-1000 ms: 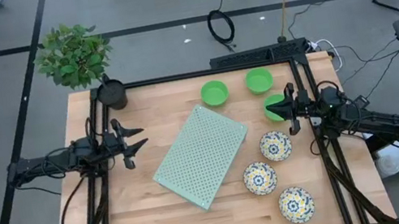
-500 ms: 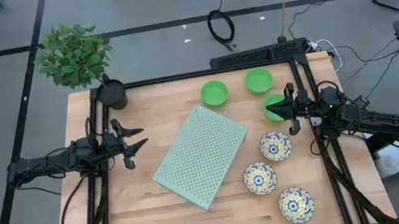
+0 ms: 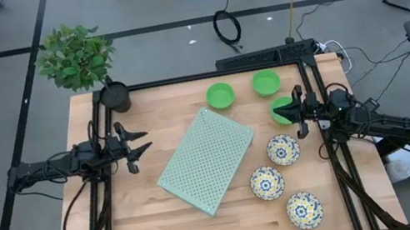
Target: Pick & Place Mini bowls
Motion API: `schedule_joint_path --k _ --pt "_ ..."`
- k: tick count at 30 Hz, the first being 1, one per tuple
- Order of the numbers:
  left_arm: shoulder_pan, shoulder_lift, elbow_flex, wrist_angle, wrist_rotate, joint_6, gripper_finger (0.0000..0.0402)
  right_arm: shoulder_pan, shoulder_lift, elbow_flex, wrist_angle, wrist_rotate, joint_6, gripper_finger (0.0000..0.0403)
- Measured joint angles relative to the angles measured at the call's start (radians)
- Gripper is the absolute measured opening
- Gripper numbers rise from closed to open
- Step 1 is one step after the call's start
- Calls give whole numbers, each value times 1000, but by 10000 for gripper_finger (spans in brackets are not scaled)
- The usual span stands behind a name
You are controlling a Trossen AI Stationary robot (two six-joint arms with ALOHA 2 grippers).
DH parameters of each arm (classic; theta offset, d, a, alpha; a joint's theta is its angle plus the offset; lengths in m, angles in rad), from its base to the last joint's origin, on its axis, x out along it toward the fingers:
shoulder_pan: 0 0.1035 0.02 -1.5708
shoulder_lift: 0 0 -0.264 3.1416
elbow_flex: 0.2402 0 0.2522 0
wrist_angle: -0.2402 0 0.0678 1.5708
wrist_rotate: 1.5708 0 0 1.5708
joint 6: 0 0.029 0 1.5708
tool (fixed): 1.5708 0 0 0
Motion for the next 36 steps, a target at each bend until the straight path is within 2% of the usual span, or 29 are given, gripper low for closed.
schedule_joint_path --k 27,29,33,36 --pt "0 0 0 0 0 0 182 0 0 0 7 0 6 0" --pt "0 0 0 0 0 0 182 0 0 0 23 -3 70 0" --pt "0 0 0 0 0 0 182 0 0 0 28 5 349 0" --pt "0 0 0 0 0 0 182 0 0 0 31 31 461 0"
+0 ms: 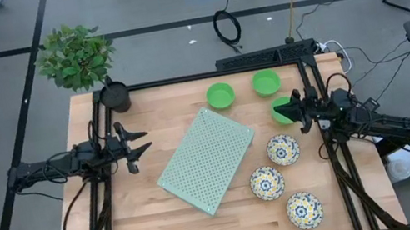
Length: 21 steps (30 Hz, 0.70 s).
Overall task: Pick & Place Mini bowls
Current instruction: Put the bottom green bowl on the shelf
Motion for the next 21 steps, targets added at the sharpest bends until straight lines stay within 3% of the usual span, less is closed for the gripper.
schedule_joint_path --k 7,11,14,17,21 --pt "0 0 0 0 0 0 182 0 0 0 50 11 -17 0" --pt "0 0 0 0 0 0 182 0 5 27 38 178 16 12" --pt "0 0 0 0 0 0 182 0 49 111 -111 242 -52 55" --pt "0 0 0 0 0 0 182 0 137 286 -250 319 -85 122" --pt "0 0 0 0 0 0 182 -12 361 553 -687 434 -68 204"
